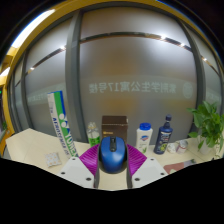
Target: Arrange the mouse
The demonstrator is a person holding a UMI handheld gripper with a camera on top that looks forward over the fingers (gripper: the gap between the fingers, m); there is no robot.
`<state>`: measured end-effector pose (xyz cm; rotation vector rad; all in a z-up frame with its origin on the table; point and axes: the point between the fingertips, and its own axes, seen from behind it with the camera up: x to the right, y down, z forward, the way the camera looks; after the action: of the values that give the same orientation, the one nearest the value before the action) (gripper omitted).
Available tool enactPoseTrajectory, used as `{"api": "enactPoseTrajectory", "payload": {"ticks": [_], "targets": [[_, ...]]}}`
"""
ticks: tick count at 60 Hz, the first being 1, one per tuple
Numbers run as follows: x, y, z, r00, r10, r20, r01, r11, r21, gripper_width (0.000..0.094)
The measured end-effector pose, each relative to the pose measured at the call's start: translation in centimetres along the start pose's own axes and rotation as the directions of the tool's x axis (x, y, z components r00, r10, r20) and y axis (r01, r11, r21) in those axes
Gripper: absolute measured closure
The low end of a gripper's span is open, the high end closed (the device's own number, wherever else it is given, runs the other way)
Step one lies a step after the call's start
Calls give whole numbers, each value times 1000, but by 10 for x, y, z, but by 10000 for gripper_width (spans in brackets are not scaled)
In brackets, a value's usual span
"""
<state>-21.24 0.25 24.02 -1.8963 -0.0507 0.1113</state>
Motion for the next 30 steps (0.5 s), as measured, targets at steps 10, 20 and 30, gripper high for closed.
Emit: {"api": "enactPoseTrajectory", "payload": {"ticks": [10,20,30], "targets": [[213,49,0,986,-15,-165,-3,994,-107,566],[342,166,13,970,8,-242,-82,951,-298,568],[376,221,24,973,19,-230,-105,924,-369,515]]}}
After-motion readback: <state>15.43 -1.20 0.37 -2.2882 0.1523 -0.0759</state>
